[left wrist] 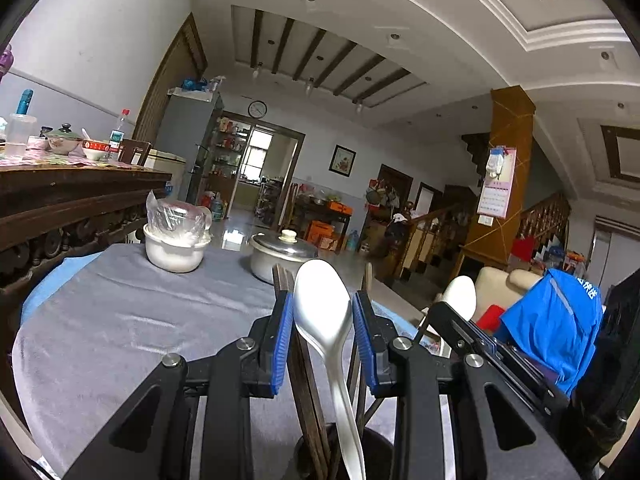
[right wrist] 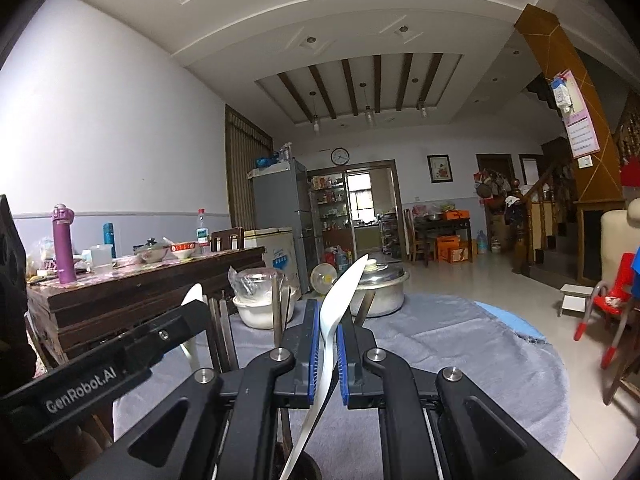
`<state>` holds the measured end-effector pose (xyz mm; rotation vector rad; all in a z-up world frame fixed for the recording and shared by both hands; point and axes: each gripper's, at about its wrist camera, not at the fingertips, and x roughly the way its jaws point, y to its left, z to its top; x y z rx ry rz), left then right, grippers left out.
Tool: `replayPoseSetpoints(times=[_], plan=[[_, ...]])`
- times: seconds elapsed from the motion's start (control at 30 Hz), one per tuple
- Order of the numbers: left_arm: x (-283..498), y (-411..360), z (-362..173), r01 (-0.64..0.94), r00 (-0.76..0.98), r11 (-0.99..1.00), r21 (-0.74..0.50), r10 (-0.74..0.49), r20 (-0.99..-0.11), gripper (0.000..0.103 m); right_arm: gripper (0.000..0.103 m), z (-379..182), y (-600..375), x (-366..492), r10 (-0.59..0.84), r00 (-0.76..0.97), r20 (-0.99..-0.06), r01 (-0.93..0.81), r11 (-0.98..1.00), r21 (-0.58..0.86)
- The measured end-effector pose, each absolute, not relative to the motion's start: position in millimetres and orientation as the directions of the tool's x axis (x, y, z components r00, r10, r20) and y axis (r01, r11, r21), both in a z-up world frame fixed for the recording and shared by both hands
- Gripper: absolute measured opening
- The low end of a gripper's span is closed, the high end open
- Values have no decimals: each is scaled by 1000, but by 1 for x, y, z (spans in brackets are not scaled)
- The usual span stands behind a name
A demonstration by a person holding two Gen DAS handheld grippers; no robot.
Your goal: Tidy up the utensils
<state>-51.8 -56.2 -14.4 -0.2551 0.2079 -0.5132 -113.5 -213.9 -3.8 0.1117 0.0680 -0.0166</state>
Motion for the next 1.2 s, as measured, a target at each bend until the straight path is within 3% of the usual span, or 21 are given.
replayPoseSetpoints(times=[1.13,1.2], plan=[[-67,-49,-29,450,841,851,-273,-506,-193,32,10,-18,-218,-117,69,987,-145,-53,992,113],[-69,-48,-28,455,838,849,-270,-510,-193,37,11,-16,-218,-118,79,986,-146,-62,991,119]])
